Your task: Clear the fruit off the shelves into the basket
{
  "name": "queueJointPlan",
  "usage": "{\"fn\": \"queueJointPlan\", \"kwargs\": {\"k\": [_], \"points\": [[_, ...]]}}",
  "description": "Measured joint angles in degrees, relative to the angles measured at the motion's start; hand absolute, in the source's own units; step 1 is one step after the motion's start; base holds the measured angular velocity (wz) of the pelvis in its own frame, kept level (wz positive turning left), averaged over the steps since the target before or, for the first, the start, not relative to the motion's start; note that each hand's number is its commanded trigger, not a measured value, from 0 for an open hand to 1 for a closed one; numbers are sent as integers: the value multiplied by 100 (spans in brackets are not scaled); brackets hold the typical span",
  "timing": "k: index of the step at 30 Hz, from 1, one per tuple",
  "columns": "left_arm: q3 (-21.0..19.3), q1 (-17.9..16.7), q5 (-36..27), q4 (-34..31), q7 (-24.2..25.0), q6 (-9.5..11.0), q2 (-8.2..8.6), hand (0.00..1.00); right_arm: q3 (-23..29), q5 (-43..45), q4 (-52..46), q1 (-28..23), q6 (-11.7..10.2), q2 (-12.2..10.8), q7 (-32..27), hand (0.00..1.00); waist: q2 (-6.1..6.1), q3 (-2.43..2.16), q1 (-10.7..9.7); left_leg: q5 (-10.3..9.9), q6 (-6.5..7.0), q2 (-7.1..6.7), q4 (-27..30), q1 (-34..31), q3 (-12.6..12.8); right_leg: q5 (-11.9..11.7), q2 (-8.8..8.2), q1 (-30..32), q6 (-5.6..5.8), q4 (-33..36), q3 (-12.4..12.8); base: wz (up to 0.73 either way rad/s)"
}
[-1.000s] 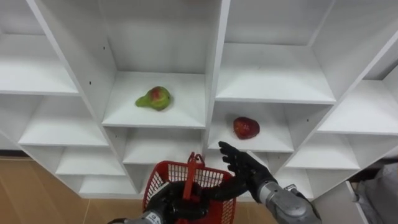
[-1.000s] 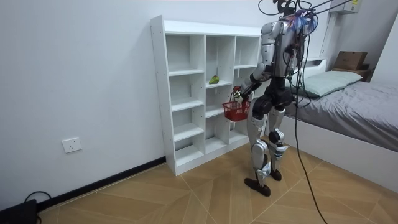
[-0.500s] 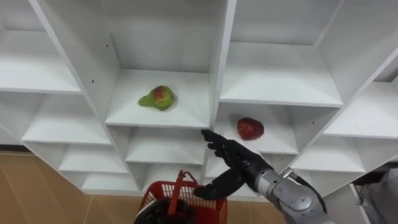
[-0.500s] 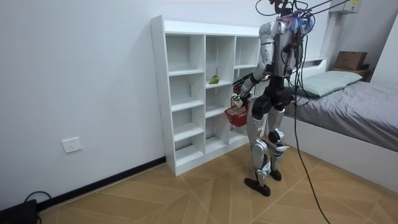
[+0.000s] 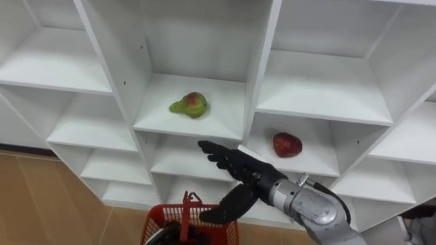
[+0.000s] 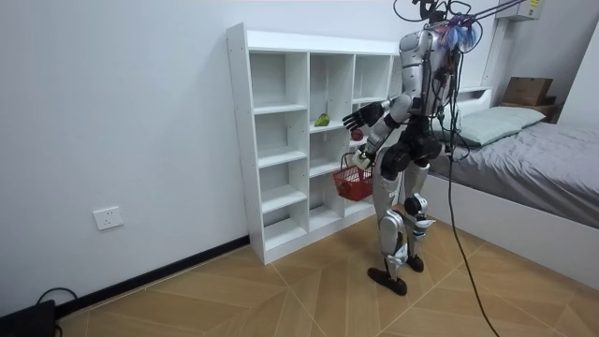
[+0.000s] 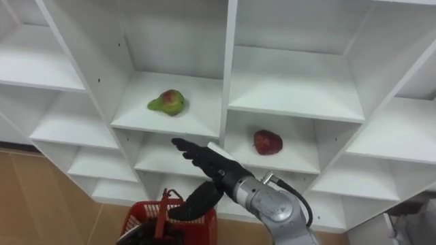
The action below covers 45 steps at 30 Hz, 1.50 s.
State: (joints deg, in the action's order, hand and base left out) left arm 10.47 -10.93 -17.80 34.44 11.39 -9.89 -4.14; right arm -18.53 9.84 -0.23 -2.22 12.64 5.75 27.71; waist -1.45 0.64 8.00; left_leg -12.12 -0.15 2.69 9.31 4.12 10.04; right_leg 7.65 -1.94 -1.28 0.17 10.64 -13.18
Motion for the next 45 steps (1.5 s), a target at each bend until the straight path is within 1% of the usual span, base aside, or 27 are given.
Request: {"fn": "queueJointPlan", "kwargs": {"k": [3, 4, 5, 7, 9, 11, 14, 15, 17, 20, 23, 28, 32, 34, 39, 42, 45], "points": [[-17, 12, -11, 96, 0, 2, 21, 100, -57, -5, -1, 132, 61, -33, 0, 0, -17, -9, 37, 4, 4, -2, 26, -29, -26, -1, -9, 25, -1, 2, -46, 5], [-21, 12, -10, 162, 0, 2, 14, 100, -56, -9, 0, 161, 66, -80, -1, 0, -41, -18, 36, 5, 3, -2, 30, -42, -84, -1, -10, 21, -1, 2, -90, 11], [-22, 10, -10, 231, 0, 4, 19, 100, -56, -42, -3, 191, 67, -94, 0, 0, -68, -25, 47, 5, 3, 0, 27, -41, -83, 0, -9, 17, 0, 0, -114, 10], [-55, 18, -17, 277, -2, 52, 19, 100, -56, -91, -80, 217, 79, -83, 1, 0, -96, -37, 108, 5, 3, -2, 27, -35, -89, 0, -11, 15, 0, -1, -116, 0], [-94, 12, -33, 283, -2, 97, 22, 100, -53, -93, -214, 218, 79, -84, -6, 0, -123, -39, 154, 5, 4, -4, 26, -27, -90, 0, -14, 8, 1, -2, -116, 0], [-134, 14, -45, 327, -6, 185, 24, 100, -50, -91, -350, 257, 79, -89, -6, 0, -164, -35, 188, 7, 6, -13, 25, -27, -95, 2, -22, 6, 3, -4, -113, 0], [-134, 19, -47, 401, -77, 304, 37, 100, -36, -88, -462, 422, 79, -88, -43, 0, -177, -25, 189, 12, 15, -30, 30, -8, -99, 3, -38, -27, 6, -11, -118, 0], [-133, 18, -46, 411, -88, 326, 40, 100, -33, -88, -511, 433, 78, -88, -56, 0, -178, -17, 190, 13, 16, -32, 29, 6, -98, 4, -39, -41, 8, -11, -118, 0], [-125, 11, -48, 445, -127, 395, 43, 100, -34, -90, -651, 450, 57, -93, -76, 0, -161, 12, 190, 12, 18, -31, 16, 38, -112, 7, -38, -82, 13, -12, -128, 0], [-127, 18, -40, 479, -133, 427, 40, 100, -32, -78, -802, 451, 56, -86, -74, 0, -174, 16, 189, 10, 17, -32, -4, 31, -130, 7, -37, -79, 11, 1, -127, 0], [-125, 40, -35, 583, -133, 539, 37, 100, -32, -72, -984, 457, 56, -85, -58, 0, -171, 17, 191, 11, 18, -33, -1, 29, -131, 6, -38, -74, 10, 8, -121, 0], [-127, 43, -36, 597, -133, 551, 36, 100, -10, -73, -1111, 697, 55, -85, -19, 0, -165, 16, 180, 13, 19, -33, 3, 35, -131, 6, -34, -76, 10, 5, -116, 0], [-126, 41, -38, 597, -194, 574, 45, 100, 33, -50, -1173, 838, -3, -84, -82, 0, -153, 22, 175, 13, 19, -32, 4, 45, -136, 6, -30, -76, 10, 0, -117, 0], [-127, 44, -37, 597, -198, 576, 49, 100, 127, -21, -1193, 921, -13, -89, -104, 0, -162, 17, 170, 13, 19, -31, -7, 42, -139, 6, -28, -75, 10, -1, -117, 0], [-127, 57, -25, 623, -195, 582, 48, 100, 266, 7, -1193, 1099, -14, -63, -353, 0, -164, 15, 174, 13, 18, -28, -23, 51, -141, 6, -25, -79, 11, -4, -151, 0], [-139, 97, -11, 722, -177, 632, 47, 100, 383, 11, -1193, 1155, -15, -72, -474, 0, -169, 12, 181, 14, 19, -30, -36, 58, -154, 7, -27, -78, 12, -4, -150, 0], [-152, 102, -18, 743, -178, 631, 60, 100, 428, 342, -1211, 1282, -15, -72, -646, 0, -191, 1, 184, 14, 19, -29, -55, 58, -157, 8, -26, -71, 14, -8, -177, 0]]}}
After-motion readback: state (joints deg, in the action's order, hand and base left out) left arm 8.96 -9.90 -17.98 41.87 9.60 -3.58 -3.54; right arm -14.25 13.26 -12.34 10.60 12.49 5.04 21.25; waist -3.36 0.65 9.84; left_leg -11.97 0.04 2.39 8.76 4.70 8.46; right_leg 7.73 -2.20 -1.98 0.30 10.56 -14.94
